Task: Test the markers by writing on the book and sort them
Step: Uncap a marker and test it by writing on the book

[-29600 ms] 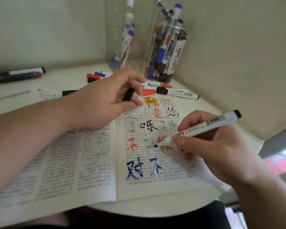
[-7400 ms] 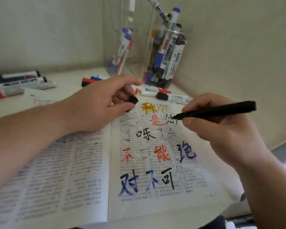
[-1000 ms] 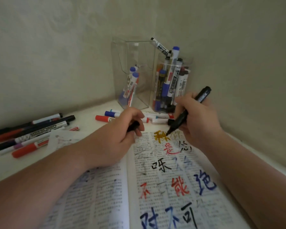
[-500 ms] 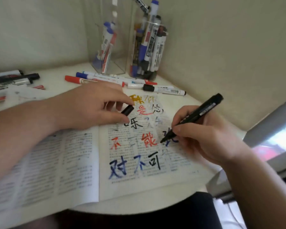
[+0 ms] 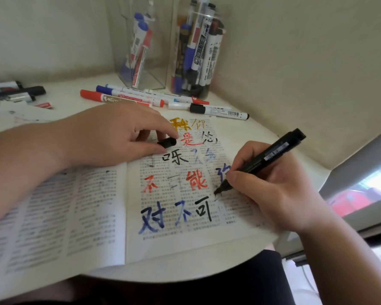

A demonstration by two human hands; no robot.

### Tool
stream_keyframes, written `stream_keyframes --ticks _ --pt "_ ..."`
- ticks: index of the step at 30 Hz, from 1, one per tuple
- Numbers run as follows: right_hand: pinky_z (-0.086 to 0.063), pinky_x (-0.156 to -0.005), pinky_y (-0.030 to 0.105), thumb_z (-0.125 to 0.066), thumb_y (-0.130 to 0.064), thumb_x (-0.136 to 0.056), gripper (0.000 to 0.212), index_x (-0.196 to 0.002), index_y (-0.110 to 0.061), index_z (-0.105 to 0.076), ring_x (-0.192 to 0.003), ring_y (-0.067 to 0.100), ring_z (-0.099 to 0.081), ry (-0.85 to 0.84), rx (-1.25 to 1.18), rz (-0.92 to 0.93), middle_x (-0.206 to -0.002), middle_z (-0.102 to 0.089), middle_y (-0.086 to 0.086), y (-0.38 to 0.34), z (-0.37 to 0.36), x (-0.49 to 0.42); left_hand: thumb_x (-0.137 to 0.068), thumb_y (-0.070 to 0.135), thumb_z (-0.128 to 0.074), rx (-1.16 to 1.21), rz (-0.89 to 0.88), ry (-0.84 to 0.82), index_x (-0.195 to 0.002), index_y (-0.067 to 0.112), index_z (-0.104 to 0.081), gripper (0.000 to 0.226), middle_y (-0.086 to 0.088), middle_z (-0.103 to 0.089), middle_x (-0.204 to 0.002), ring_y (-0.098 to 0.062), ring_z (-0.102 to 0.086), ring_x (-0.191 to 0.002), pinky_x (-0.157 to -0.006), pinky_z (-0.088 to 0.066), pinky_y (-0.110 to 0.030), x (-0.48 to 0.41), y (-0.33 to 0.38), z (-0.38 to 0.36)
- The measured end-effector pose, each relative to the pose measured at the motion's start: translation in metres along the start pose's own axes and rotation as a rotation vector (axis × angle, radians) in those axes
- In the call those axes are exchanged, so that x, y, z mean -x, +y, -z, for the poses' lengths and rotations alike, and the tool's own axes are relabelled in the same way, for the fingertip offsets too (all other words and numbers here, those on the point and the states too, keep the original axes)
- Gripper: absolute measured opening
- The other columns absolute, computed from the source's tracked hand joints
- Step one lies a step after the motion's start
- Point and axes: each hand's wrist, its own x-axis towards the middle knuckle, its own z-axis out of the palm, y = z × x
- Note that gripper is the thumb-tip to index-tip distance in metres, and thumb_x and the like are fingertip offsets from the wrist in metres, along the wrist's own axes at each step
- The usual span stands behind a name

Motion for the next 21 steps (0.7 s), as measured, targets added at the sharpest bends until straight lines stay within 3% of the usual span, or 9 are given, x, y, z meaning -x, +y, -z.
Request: stream_keyframes --ticks 5,9,11,14,17,21 --pt "-0.042 -0.052 0.012 -0.067 -0.006 -0.075 0.005 -0.072 -0.004 -0.064 -0.052 0.002 -0.058 -0.074 -0.099 0.04 -0.058 -0.065 -0.007 -0.0016 0.0006 0.0037 -0.085 0.053 -0.063 0.025 0.008 0.043 -0.113 0.056 -0.06 0.029 0.042 -0.06 -0.098 0.014 -0.057 -0.095 -0.077 -0.036 -0.001 0.0012 -0.001 -0.0005" --pt "-0.042 -0.052 0.013 -0.068 -0.006 -0.075 0.006 -0.072 -0.003 -0.063 -0.051 0.004 -0.057 -0.086 -0.091 0.043 -0.057 -0.064 -0.006 -0.0025 0.0013 0.0041 -0.086 0.054 -0.064 0.024 0.014 0.04 -0.113 0.05 -0.065 0.028 0.032 -0.063 -0.101 -0.004 -0.062 -0.09 -0.072 -0.042 -0.013 0.0006 -0.0024 -0.0014" --pt "-0.04 -0.052 0.017 -0.068 -0.009 -0.075 0.008 -0.069 -0.01 -0.063 -0.052 0.005 -0.054 -0.035 -0.012 0.051 -0.057 -0.061 -0.007 -0.0004 0.0016 0.0015 -0.086 0.055 -0.064 0.033 0.02 0.044 -0.111 0.048 -0.066 0.026 0.029 -0.063 -0.1 -0.009 -0.061 -0.088 -0.068 -0.041 -0.012 0.0 -0.003 -0.0013" --pt "-0.039 -0.052 0.018 -0.067 -0.012 -0.074 0.009 -0.068 -0.012 -0.061 -0.051 0.006 -0.052 0.01 0.041 0.059 -0.056 -0.06 -0.009 0.0011 0.0018 -0.0021 -0.086 0.055 -0.063 0.04 0.02 0.048 -0.107 0.049 -0.065 0.022 0.029 -0.064 -0.098 -0.008 -0.06 -0.09 -0.067 -0.038 -0.006 -0.0002 -0.0028 -0.0004" --pt "-0.038 -0.05 0.015 -0.066 -0.009 -0.074 0.01 -0.067 -0.007 -0.06 -0.049 0.005 -0.053 0.025 -0.039 0.052 -0.054 -0.062 -0.007 0.0006 0.0018 -0.0008 -0.086 0.057 -0.061 0.043 0.027 0.051 -0.104 0.052 -0.063 0.019 0.03 -0.064 -0.097 -0.007 -0.061 -0.09 -0.067 -0.038 -0.009 0.0004 -0.0017 0.0" --pt "-0.037 -0.051 0.02 -0.065 -0.01 -0.073 0.01 -0.066 -0.009 -0.057 -0.05 0.007 -0.049 0.003 -0.008 0.038 -0.054 -0.057 -0.005 0.0031 0.0026 -0.0024 -0.086 0.056 -0.062 0.056 0.039 0.061 -0.104 0.05 -0.065 0.019 0.028 -0.066 -0.095 -0.008 -0.062 -0.089 -0.069 -0.044 -0.016 0.0009 -0.0004 0.0008"
